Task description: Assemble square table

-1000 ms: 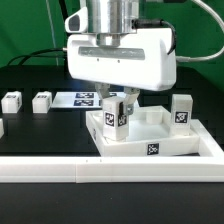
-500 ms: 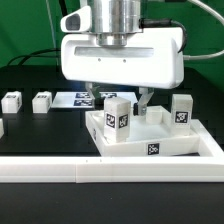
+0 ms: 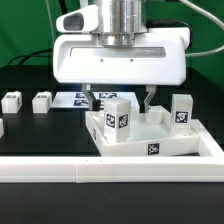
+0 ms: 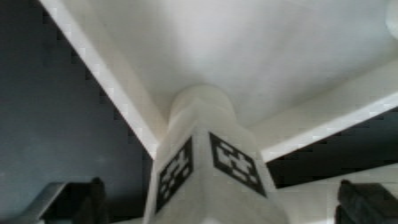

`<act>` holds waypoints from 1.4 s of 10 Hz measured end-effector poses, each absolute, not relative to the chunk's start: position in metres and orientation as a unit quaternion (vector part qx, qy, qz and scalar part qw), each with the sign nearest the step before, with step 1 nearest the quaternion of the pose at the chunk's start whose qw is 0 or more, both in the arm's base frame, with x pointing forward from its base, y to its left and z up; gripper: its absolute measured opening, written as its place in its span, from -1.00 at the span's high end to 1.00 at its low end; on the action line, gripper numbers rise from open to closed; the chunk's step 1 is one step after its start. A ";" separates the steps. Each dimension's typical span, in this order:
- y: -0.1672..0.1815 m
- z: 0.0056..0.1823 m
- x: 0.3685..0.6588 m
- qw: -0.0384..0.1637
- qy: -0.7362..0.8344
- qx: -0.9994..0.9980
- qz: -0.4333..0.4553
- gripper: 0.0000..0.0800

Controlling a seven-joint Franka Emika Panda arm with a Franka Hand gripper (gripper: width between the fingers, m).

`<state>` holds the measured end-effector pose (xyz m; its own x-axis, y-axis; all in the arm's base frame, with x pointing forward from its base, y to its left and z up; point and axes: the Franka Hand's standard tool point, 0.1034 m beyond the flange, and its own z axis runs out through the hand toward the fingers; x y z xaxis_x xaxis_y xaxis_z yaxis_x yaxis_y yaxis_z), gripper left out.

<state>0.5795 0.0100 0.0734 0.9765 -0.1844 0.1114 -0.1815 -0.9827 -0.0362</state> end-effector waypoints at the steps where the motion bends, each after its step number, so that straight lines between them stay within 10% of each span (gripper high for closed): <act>1: 0.011 0.074 0.580 0.009 0.048 -0.997 -0.054 -0.62; 10: 0.007 0.076 0.582 -0.022 -0.212 -0.976 -0.045 -0.62; 14: 0.007 0.076 0.582 -0.022 -0.211 -0.976 -0.045 0.27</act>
Offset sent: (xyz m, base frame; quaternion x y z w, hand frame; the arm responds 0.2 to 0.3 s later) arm 0.0020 0.0045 0.0000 0.0173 -0.0248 -0.2130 0.9766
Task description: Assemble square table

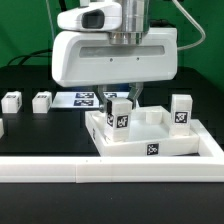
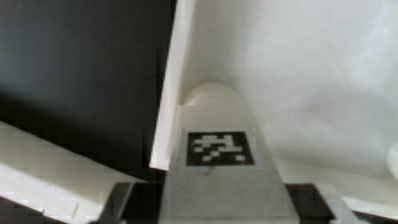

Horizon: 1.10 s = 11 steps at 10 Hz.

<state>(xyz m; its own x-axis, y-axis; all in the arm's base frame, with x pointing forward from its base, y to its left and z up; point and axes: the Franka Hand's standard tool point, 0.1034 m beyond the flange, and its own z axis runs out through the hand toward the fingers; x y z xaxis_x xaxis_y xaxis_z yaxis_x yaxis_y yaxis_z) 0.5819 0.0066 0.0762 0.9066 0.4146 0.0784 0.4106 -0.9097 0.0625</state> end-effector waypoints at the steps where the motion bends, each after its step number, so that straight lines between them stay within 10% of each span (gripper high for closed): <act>1: 0.007 0.076 0.582 0.022 0.211 0.976 0.045 0.27; 11: 0.004 0.074 0.581 -0.006 -0.165 0.984 0.071 0.27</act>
Offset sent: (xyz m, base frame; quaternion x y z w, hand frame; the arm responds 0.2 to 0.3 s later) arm 0.0000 0.0000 0.0000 0.0000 0.0000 0.0650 0.9979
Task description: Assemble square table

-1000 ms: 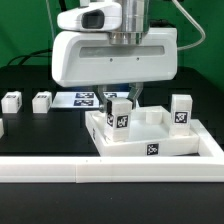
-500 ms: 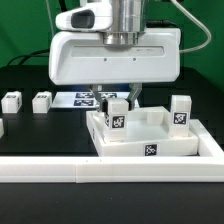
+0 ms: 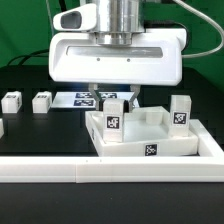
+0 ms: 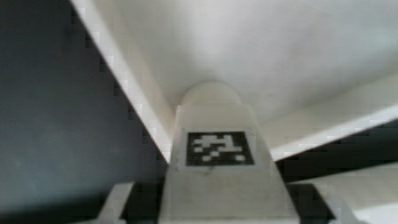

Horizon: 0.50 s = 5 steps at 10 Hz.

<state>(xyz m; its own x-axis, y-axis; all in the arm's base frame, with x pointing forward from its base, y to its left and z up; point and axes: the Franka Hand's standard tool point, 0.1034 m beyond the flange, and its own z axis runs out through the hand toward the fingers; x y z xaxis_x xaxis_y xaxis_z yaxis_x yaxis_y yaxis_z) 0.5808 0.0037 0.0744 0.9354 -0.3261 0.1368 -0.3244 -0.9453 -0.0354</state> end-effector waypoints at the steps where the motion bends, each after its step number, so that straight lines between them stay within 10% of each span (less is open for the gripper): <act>1: 0.005 0.074 0.581 0.012 0.217 -0.973 -0.072 0.27; 5: 0.007 0.074 0.581 0.023 0.385 -0.919 -0.075 0.27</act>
Offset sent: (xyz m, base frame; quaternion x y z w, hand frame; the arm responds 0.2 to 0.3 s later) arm -0.0051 0.0031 -0.0026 -0.0149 0.0073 0.2382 0.9711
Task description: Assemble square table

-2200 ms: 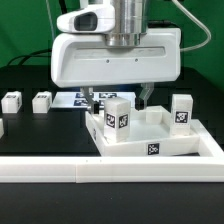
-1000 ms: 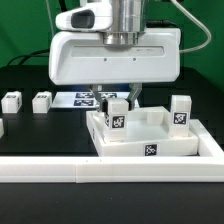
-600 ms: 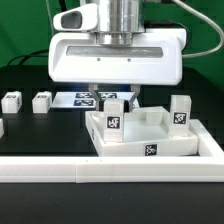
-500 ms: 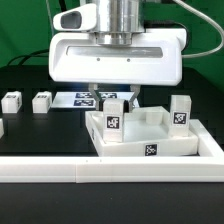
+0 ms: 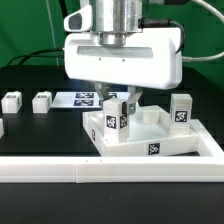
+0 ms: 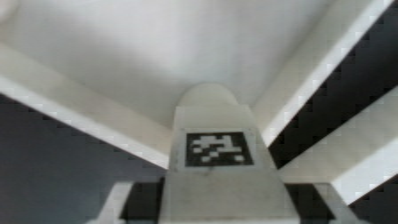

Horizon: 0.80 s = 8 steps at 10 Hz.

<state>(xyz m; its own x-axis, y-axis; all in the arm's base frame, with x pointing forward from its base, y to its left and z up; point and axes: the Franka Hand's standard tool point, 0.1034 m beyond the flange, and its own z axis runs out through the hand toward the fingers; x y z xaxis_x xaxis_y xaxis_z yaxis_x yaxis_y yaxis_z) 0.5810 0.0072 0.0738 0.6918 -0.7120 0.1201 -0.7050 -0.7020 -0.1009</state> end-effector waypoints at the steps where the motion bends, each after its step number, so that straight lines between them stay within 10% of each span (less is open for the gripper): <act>1: 0.007 0.074 0.581 0.029 0.435 -0.897 -0.074 0.27; 6: 0.007 0.074 0.582 0.039 0.549 -0.832 -0.069 0.27; 8: 0.007 0.073 0.580 0.032 0.485 -0.871 -0.067 -0.27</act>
Offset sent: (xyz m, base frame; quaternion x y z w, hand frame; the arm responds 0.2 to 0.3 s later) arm 0.0012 -0.0030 -0.0060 -0.0196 0.0032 0.1932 0.9810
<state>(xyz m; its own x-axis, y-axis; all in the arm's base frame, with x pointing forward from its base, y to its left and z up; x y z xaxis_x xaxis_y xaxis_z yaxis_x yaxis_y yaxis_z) 0.5802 0.0066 0.0731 0.5211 -0.8492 0.0856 -0.8405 -0.5280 -0.1218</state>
